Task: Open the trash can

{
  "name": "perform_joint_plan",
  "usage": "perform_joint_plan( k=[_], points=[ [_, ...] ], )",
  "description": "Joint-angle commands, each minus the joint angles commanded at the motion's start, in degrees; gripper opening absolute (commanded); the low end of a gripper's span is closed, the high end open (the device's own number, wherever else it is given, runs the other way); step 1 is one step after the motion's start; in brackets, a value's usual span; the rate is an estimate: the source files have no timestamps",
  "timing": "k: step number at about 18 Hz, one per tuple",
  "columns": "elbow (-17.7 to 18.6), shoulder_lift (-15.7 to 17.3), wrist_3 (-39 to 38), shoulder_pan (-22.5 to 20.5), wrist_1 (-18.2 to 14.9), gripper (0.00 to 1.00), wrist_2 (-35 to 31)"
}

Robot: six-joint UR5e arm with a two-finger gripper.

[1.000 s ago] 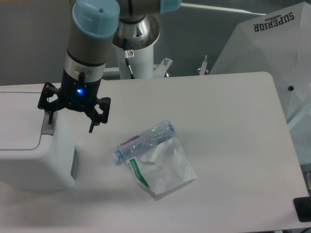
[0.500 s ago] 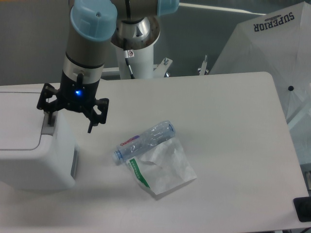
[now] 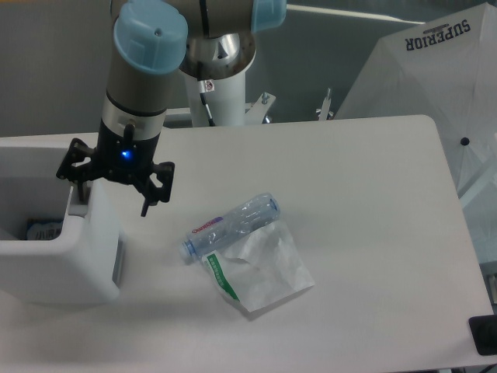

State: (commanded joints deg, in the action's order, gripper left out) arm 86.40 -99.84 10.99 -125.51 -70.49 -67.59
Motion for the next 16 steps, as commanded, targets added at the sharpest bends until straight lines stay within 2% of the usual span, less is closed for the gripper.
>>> perform_joint_plan(
  k=[4,8,11,13,16],
  points=[
    [-1.1,0.3,0.6,-0.2,0.3,1.00,0.0],
    [-1.0,0.7,0.9,-1.7,3.2,1.00,-0.3],
    [-0.9,1.3,3.4,-5.6,3.4,1.00,-1.2],
    [-0.5,1.2,7.7,-7.9,3.4,1.00,-2.2],
    [0.6,1.1,16.3,-13.5,3.3,1.00,-3.0]
  ],
)
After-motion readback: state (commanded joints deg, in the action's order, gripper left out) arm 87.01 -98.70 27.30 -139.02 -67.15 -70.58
